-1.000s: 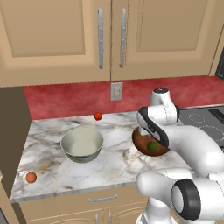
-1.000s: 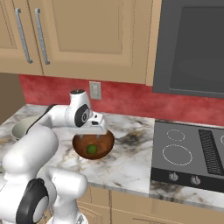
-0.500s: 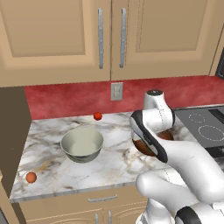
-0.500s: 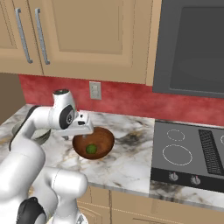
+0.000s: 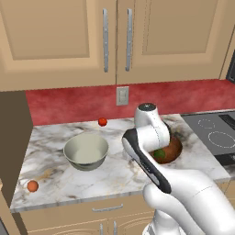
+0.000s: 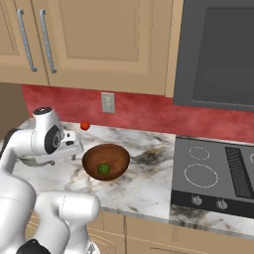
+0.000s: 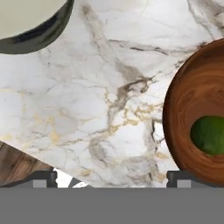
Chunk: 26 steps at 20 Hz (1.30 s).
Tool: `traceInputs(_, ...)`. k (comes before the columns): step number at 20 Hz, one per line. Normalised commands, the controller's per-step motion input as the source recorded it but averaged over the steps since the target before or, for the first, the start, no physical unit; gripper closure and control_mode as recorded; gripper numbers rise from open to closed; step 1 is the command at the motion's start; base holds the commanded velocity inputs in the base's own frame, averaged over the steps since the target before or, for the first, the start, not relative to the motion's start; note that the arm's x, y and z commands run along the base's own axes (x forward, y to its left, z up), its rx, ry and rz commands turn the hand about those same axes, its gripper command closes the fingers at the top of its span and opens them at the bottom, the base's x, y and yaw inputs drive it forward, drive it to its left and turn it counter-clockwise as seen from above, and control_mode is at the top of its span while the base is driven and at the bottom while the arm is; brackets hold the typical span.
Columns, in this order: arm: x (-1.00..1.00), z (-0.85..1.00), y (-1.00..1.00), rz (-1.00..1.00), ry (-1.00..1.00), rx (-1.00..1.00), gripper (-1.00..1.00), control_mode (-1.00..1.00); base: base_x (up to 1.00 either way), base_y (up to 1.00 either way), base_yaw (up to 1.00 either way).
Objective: Pick both bowls and place them on the counter. Then place the lime in one bowl and place the egg in the other bowl.
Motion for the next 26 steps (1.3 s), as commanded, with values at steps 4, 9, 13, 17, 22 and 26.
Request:
traceInputs(4, 0.00, 0.00, 0.77, 0.20, 0.01, 0.00, -1.00, -1.00, 0.00, 0.00, 0.00)
traceInputs(9, 0.00, 0.00, 0.91, 0.21, 0.02, -0.03, -1.00, -1.00, 0.00, 0.00, 0.00)
traceInputs(13, -0.06, 0.01, 1.00, 0.19, 0.01, -0.09, -1.00, -1.00, 0.00, 0.00, 0.00)
traceInputs(17, -0.15, 0.00, 0.98, 0.11, 0.02, -0.11, -1.00, -1.00, 0.00, 0.00, 0.00)
traceInputs(22, -0.26, -0.02, 0.86, 0.11, 0.03, -0.07, -1.00, -1.00, 0.00, 0.00, 0.00)
traceInputs(26, -0.42, -0.10, 0.51, 0.18, 0.00, -0.02, -1.00, -1.00, 0.00, 0.00, 0.00)
